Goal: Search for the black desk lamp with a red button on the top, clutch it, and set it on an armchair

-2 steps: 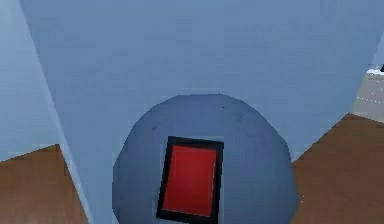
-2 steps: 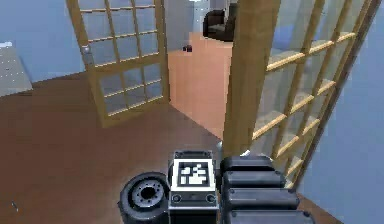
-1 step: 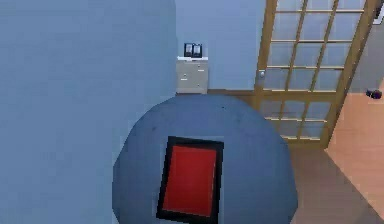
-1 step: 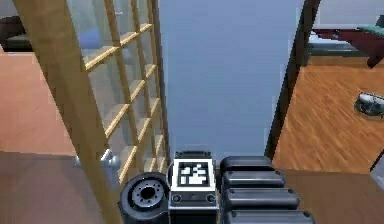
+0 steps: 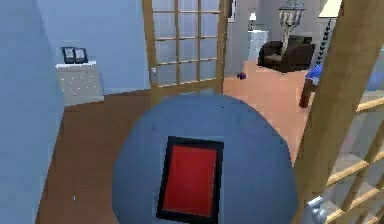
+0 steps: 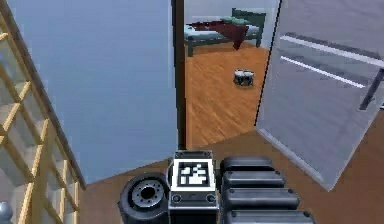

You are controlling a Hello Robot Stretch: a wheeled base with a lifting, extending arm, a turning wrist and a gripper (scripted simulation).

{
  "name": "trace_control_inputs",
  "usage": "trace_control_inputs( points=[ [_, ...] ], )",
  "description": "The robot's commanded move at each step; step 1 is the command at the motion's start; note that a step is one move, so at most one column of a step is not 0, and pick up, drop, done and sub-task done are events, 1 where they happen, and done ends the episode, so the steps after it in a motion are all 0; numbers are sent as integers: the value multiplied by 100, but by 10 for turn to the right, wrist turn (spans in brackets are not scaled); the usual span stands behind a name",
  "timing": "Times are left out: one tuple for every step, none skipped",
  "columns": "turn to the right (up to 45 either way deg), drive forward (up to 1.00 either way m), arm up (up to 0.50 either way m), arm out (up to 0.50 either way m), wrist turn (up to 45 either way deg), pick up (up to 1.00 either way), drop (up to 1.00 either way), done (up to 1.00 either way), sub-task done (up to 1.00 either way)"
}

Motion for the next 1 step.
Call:
trace_control_inputs(
  points=[
    [0, 75, 0, 0, 0, 0, 0, 0, 0]
  ],
)
